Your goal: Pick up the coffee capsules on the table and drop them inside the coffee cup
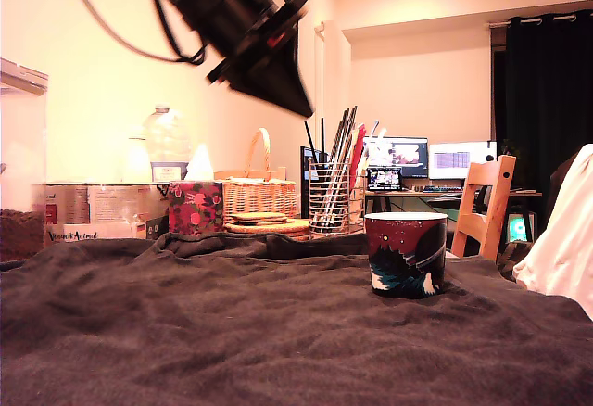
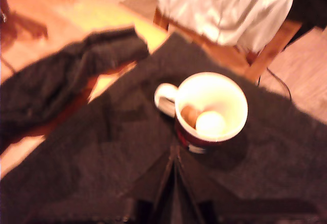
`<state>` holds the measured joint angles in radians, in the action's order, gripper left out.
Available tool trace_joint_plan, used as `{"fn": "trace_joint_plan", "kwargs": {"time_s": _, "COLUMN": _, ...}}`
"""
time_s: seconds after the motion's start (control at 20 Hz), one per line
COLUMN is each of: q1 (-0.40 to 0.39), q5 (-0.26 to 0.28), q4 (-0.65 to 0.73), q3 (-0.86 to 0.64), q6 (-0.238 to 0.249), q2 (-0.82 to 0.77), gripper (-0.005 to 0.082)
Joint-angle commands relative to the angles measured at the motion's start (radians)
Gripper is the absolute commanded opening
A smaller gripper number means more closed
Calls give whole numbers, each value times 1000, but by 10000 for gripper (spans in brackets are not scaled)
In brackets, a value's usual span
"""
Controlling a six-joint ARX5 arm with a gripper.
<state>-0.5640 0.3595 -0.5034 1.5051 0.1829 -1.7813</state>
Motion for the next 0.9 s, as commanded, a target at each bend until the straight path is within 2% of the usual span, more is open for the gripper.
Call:
{"fn": "trace_joint_plan", "kwargs": {"time_s": 0.0, "q1": 13, "q5": -3, "q4": 31, "q3": -69, "q6": 1, "q2": 23, "gripper": -24}}
{"fn": "trace_joint_plan", "kwargs": {"time_s": 0.3, "q1": 59, "q5": -28, "q4": 167, "q3": -302, "q6": -44, "q2": 145, "gripper": -24}}
{"fn": "trace_joint_plan", "kwargs": {"time_s": 0.7, "q1": 187, "q5": -28, "q4": 305, "q3": -554, "q6": -73, "q2": 301, "gripper": -24}}
{"fn": "trace_joint_plan", "kwargs": {"time_s": 0.75, "q1": 206, "q5": -28, "q4": 327, "q3": -586, "q6": -100, "q2": 321, "gripper": -24}}
{"fn": "trace_joint_plan", "kwargs": {"time_s": 0.85, "q1": 245, "q5": -28, "q4": 374, "q3": -655, "q6": -117, "q2": 373, "gripper": -24}}
